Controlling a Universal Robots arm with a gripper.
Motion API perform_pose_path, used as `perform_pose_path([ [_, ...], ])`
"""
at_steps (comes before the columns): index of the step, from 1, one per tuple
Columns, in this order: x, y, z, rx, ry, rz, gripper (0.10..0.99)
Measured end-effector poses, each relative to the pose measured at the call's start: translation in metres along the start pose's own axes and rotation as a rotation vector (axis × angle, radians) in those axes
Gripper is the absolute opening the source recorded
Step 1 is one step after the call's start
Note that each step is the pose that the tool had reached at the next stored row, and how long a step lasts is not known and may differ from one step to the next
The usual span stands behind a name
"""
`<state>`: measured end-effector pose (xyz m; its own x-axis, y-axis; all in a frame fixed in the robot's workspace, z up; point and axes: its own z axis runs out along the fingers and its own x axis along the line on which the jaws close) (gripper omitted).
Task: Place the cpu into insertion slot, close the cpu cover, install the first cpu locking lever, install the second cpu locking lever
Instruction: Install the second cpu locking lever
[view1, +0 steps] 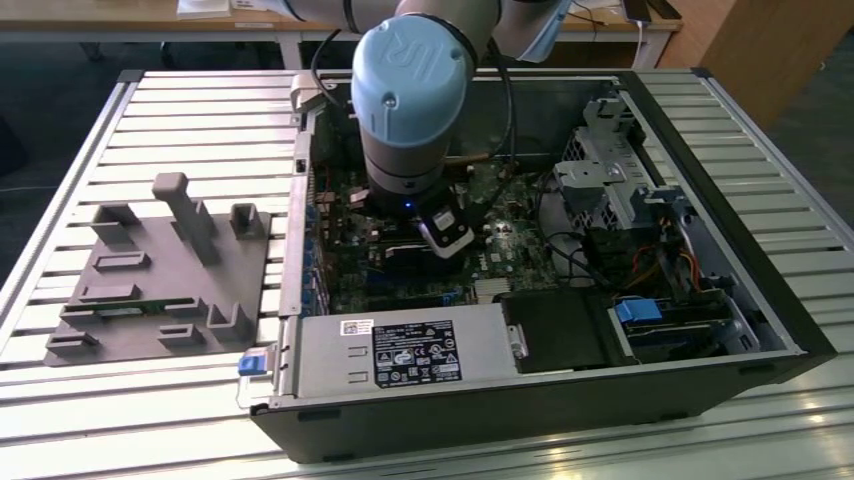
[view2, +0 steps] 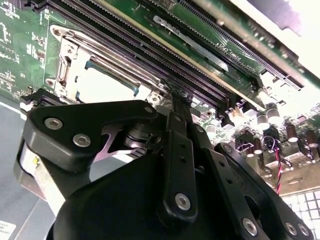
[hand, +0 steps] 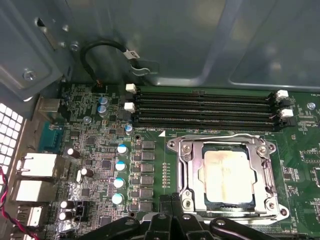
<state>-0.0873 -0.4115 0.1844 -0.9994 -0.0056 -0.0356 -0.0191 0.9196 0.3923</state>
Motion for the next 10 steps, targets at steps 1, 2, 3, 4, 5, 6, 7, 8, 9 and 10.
perform_pose_path([
  [1, 0.0, 0.0001, 0.0, 0.0, -0.0001, 0.0, 0.106],
  [2, 0.0, 0.0003, -0.0003, 0.0, 0.0, 0.0, 0.106],
  [3, 0.0001, 0.0005, -0.0008, 0.0, 0.0, 0.0, 0.106],
  [4, 0.0001, 0.0008, -0.0007, -0.001, -0.0003, 0.0, 0.106],
  [5, 0.0002, 0.0008, -0.001, 0.001, -0.0003, 0.0, 0.106],
  [6, 0.0003, 0.0009, -0.0014, 0.004, -0.0002, 0.0, 0.106],
  [7, 0.0004, 0.0009, -0.0018, 0.006, 0.0001, 0.0, 0.106],
  [8, 0.0005, 0.0011, -0.0021, 0.007, 0.0001, 0.0, 0.106],
  [9, 0.0006, 0.0012, -0.0027, 0.007, 0.0003, 0.0, 0.106],
  [10, 0.0007, 0.0016, -0.0035, 0.007, 0.0002, 0.0, 0.106],
])
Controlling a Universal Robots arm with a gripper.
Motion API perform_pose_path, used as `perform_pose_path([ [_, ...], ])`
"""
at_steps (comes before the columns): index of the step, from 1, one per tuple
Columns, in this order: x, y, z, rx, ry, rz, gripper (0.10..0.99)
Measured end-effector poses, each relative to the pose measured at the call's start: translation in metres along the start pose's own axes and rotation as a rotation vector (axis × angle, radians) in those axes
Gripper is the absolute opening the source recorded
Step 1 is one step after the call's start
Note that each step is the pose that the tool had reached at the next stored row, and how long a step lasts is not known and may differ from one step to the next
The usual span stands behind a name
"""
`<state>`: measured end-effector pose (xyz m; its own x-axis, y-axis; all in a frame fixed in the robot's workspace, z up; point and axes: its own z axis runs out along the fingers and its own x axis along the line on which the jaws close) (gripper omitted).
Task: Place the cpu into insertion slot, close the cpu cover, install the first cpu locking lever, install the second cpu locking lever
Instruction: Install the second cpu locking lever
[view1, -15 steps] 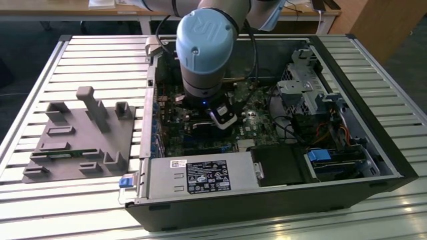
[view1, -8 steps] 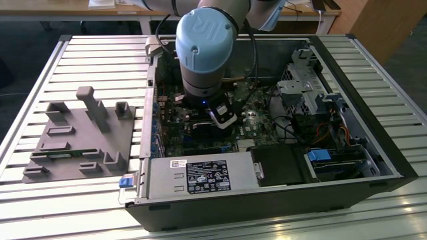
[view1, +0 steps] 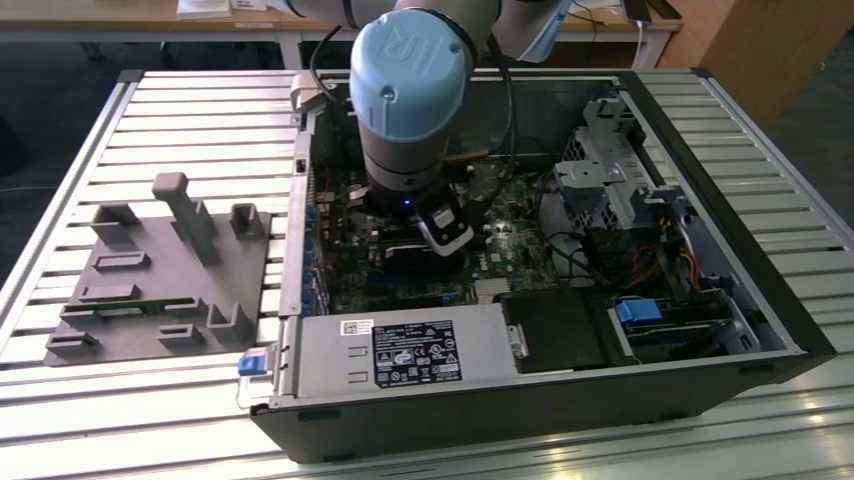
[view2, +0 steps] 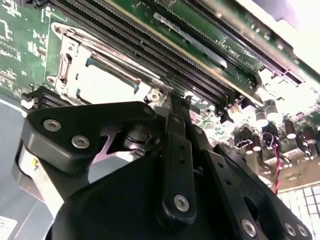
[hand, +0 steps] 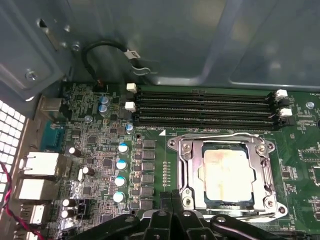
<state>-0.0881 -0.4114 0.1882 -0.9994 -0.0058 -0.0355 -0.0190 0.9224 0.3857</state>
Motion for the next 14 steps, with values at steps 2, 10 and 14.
perform_pose_path([
  [2, 0.0, 0.0009, -0.0017, 0.001, 0.0, 0.0, 0.106],
  [10, -0.0006, 0.0075, -0.0166, 0.001, -0.0001, 0.0, 0.106],
  [14, -0.0008, 0.0102, -0.0233, 0.001, -0.0001, 0.0, 0.106],
])
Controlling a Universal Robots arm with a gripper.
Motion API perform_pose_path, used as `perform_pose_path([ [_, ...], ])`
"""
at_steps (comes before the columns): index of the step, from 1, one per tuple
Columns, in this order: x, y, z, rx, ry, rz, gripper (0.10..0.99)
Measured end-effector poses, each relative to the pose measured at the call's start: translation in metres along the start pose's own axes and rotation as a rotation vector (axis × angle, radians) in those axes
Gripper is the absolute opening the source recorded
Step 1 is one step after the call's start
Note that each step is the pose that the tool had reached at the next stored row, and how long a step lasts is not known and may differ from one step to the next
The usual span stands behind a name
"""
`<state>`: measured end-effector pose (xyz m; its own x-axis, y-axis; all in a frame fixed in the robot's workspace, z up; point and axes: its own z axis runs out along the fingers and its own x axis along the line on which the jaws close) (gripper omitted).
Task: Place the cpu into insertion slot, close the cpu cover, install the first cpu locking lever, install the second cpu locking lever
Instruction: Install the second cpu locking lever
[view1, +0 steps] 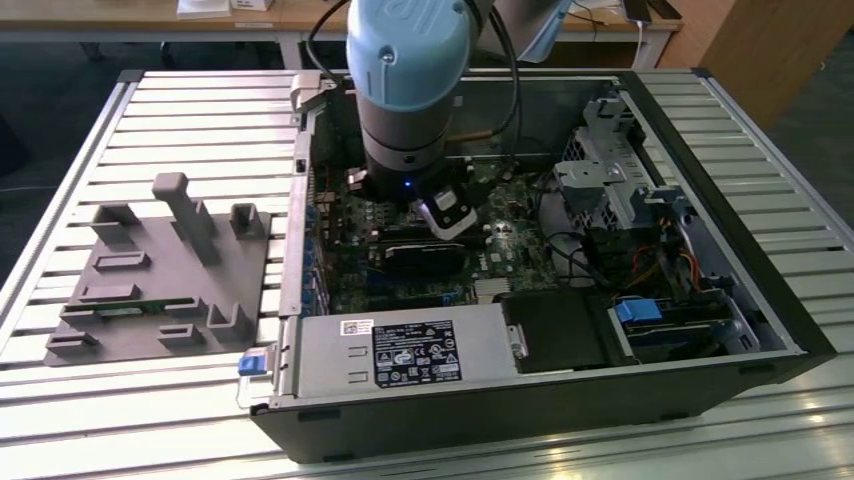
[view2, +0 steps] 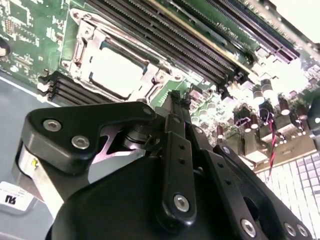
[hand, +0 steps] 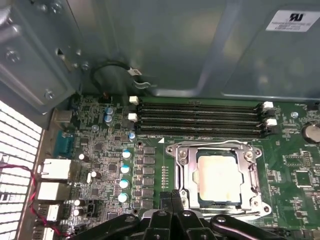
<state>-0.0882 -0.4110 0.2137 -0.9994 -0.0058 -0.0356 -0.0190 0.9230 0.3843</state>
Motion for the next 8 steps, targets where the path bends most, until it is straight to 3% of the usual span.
perform_pose_path([
  [8, -0.0001, 0.0007, -0.0017, 0.0, 0.0, 0.0, 0.106],
])
